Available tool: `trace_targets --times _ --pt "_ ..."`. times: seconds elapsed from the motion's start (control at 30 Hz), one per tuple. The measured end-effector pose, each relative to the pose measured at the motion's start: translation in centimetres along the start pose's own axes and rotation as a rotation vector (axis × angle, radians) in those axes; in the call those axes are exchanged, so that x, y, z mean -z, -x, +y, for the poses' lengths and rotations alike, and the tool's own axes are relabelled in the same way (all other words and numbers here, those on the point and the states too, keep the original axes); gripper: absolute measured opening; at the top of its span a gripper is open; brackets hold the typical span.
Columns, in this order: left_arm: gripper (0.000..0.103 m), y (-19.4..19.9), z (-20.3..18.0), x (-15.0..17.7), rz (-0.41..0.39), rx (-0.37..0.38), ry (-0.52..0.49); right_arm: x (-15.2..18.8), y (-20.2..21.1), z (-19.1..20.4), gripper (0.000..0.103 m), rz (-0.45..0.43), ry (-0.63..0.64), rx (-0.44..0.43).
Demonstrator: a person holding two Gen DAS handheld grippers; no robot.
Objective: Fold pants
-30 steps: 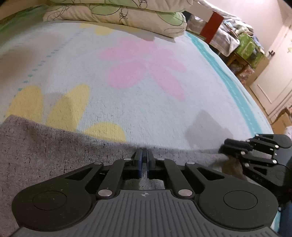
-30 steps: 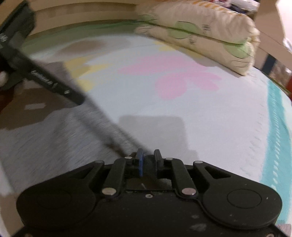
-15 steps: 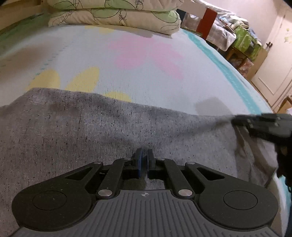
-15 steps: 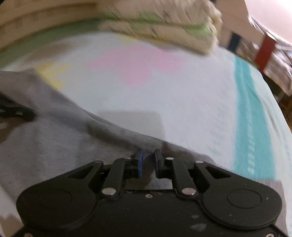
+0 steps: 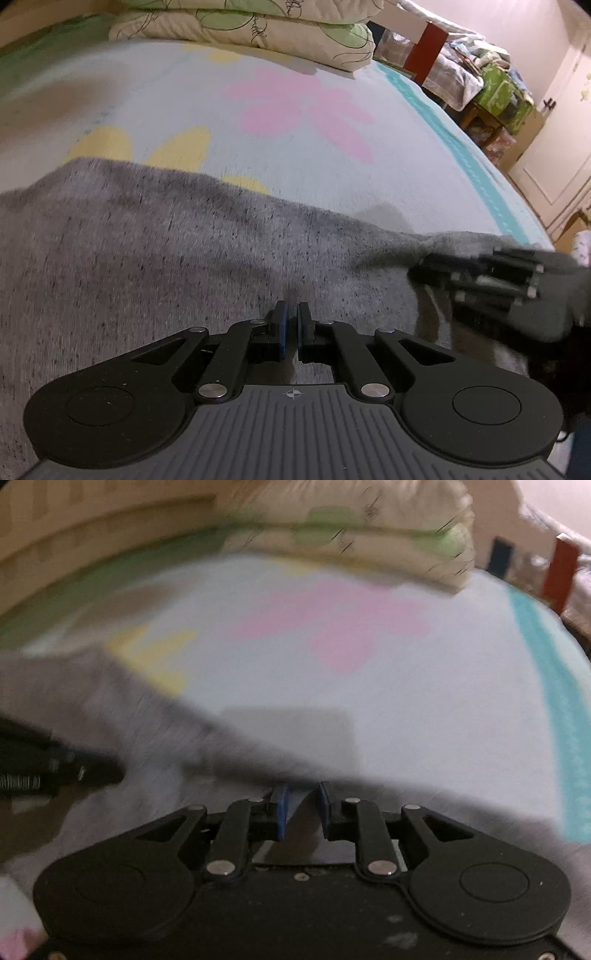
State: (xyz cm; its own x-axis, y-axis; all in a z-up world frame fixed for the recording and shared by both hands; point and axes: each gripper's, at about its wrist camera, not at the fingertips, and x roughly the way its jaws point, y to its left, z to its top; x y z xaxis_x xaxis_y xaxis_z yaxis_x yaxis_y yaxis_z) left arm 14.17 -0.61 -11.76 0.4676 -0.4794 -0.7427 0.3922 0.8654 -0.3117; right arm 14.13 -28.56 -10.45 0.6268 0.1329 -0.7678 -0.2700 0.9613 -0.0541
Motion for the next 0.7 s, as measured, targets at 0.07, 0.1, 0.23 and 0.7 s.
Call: trace_targets --times 0.07,0.1,0.23,0.7 --pt "0.005 -0.1 0.2 0.1 -0.007 0.008 0.004 0.5 0.4 0.6 0.022 0.005 0.024 -0.013" --pt "0.005 -0.1 0.1 0.1 -0.008 0.006 0.002 0.5 0.5 0.6 0.022 0.007 0.016 -0.024" --pt "0.005 -0.2 -0.3 -0.1 -0.007 -0.011 -0.004 -0.5 0.8 -0.4 0.021 -0.048 -0.027 -0.022" --pt "0.005 0.7 -0.8 1.2 0.03 0.007 0.005 2.7 3.8 -0.2 0.022 0.08 -0.022 -0.05"
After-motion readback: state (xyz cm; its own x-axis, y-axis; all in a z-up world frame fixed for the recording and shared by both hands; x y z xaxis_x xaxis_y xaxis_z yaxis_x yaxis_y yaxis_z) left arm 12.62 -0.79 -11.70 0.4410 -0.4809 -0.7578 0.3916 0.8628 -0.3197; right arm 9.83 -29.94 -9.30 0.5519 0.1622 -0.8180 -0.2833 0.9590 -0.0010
